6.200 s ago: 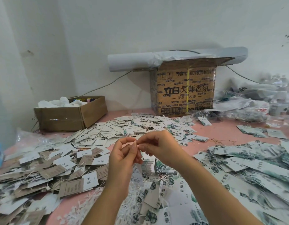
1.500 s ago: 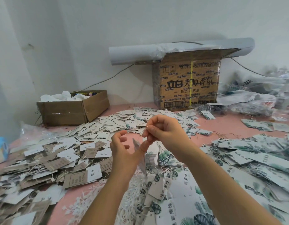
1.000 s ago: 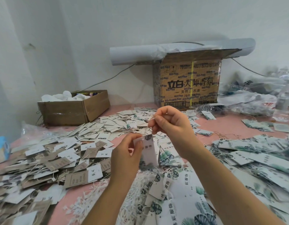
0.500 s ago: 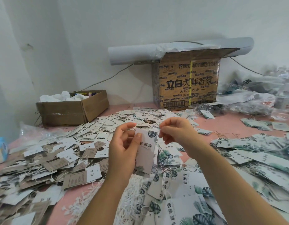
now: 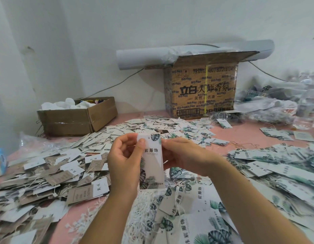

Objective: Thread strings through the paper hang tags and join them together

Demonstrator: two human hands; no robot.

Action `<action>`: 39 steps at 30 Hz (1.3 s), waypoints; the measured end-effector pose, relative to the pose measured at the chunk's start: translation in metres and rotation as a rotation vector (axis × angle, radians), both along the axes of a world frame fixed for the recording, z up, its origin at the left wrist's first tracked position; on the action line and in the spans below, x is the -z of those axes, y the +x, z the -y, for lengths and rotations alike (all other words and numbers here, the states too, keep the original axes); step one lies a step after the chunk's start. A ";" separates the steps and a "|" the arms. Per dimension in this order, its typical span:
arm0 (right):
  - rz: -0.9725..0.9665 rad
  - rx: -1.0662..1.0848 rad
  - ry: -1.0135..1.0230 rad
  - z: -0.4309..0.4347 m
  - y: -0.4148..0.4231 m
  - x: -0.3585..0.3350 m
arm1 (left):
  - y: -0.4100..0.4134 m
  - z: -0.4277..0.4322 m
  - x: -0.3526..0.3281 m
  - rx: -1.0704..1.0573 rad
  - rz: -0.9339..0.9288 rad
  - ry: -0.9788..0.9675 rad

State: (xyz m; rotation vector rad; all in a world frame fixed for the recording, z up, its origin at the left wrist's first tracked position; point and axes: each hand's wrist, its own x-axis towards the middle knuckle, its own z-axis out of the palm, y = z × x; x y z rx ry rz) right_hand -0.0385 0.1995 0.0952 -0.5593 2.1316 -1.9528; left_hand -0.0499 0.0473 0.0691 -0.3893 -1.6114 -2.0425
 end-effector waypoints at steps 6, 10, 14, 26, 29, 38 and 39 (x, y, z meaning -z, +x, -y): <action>-0.014 -0.028 0.013 0.002 0.000 -0.002 | -0.002 0.000 0.001 -0.046 -0.019 -0.035; -0.050 0.139 0.114 -0.002 -0.002 -0.002 | -0.002 0.001 0.004 0.025 -0.010 -0.092; 0.028 0.230 0.446 -0.021 0.004 -0.008 | -0.011 0.011 0.014 0.007 0.149 -0.345; 0.216 0.095 1.267 -0.026 -0.003 0.002 | -0.023 0.024 0.055 -0.073 0.220 -1.346; 0.207 0.088 1.229 -0.026 -0.004 0.002 | -0.023 0.025 0.058 -0.015 0.268 -1.327; 0.099 0.124 1.115 -0.025 -0.003 0.001 | -0.022 0.024 0.053 -0.028 0.215 -1.218; 0.052 0.154 1.089 -0.025 -0.003 0.001 | -0.022 0.023 0.052 -0.029 0.195 -1.196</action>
